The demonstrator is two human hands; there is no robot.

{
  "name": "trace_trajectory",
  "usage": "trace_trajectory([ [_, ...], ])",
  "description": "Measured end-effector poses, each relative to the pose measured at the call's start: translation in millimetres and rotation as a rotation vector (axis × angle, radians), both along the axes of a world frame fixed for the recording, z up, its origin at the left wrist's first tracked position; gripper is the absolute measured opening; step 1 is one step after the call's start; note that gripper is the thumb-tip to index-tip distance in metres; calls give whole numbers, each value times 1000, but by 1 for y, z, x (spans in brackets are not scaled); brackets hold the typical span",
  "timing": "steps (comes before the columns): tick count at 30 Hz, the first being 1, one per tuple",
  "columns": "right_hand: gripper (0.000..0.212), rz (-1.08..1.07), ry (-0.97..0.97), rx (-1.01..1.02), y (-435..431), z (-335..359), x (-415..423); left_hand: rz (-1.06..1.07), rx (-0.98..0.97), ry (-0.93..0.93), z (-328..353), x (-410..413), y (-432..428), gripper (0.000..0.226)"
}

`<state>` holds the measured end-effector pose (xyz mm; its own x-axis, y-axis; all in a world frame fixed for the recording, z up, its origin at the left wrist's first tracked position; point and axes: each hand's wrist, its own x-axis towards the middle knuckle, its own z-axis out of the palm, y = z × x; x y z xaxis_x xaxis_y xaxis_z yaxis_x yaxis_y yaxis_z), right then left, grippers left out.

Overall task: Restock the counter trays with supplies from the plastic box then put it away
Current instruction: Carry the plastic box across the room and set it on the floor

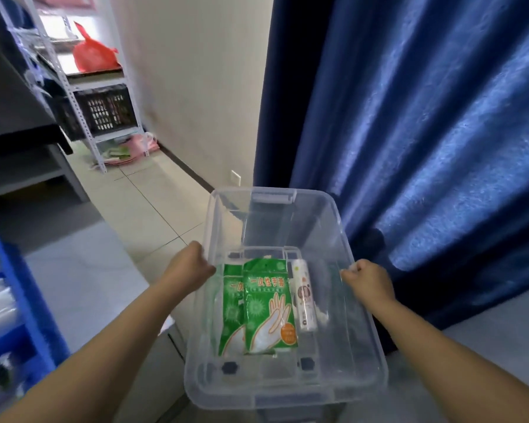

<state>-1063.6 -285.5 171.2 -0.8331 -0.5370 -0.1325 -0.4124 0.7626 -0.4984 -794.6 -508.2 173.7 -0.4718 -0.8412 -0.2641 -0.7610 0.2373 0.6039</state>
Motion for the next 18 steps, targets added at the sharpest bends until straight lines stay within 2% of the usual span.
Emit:
trace_trajectory([
  [10,30,269,-47,4,-208,-4,-119,306,22,37,-7,-69,-126,28],
  [18,26,521,-65,30,-385,-13,-129,531,-12,-38,-25,-59,-225,22],
])
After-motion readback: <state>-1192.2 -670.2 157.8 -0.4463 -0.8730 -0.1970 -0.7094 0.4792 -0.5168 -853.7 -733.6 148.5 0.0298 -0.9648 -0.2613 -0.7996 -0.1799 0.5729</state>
